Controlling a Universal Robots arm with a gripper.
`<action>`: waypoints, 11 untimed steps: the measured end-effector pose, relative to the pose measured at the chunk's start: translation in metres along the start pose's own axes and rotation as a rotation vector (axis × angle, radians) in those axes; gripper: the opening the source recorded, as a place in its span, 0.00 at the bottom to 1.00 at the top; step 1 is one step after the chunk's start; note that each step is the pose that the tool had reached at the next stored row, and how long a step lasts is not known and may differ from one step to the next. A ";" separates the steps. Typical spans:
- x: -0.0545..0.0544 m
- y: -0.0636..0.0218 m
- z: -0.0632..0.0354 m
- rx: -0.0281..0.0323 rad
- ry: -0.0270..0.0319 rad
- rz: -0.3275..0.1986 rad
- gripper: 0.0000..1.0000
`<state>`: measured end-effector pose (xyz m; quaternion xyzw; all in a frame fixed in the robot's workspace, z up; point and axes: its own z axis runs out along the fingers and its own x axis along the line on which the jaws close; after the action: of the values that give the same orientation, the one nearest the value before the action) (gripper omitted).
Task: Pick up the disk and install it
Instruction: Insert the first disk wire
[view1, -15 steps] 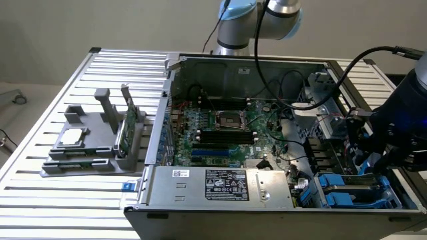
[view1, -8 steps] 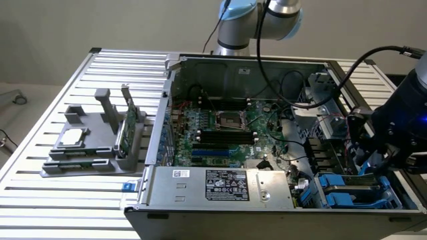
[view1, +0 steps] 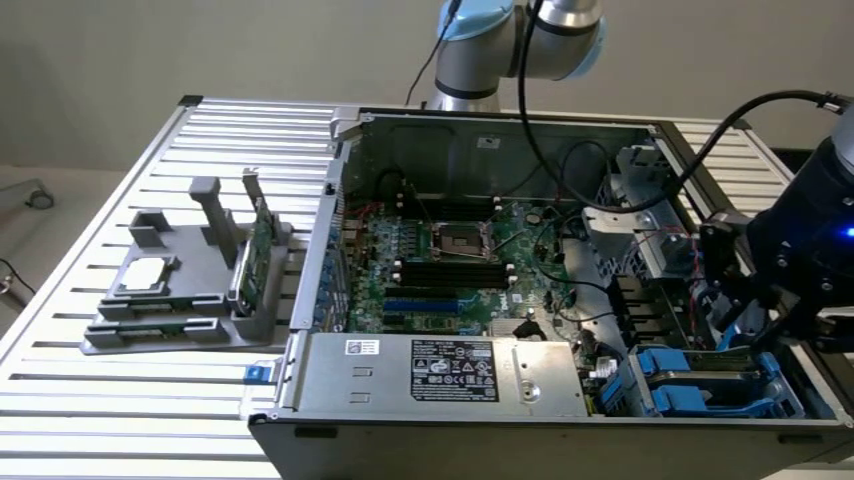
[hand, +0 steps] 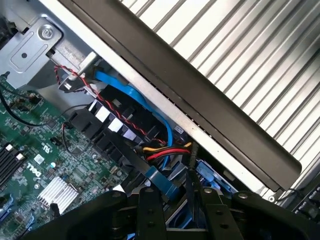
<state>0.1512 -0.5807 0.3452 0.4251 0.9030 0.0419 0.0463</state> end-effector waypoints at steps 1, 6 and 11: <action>0.000 0.0000 -0.0001 0.0007 -0.0014 0.011 0.33; -0.002 0.0028 0.0003 0.0023 -0.0052 0.042 0.33; -0.006 0.0083 0.0012 0.0040 -0.0083 0.061 0.33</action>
<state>0.1617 -0.5804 0.3452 0.4525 0.8896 0.0397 0.0479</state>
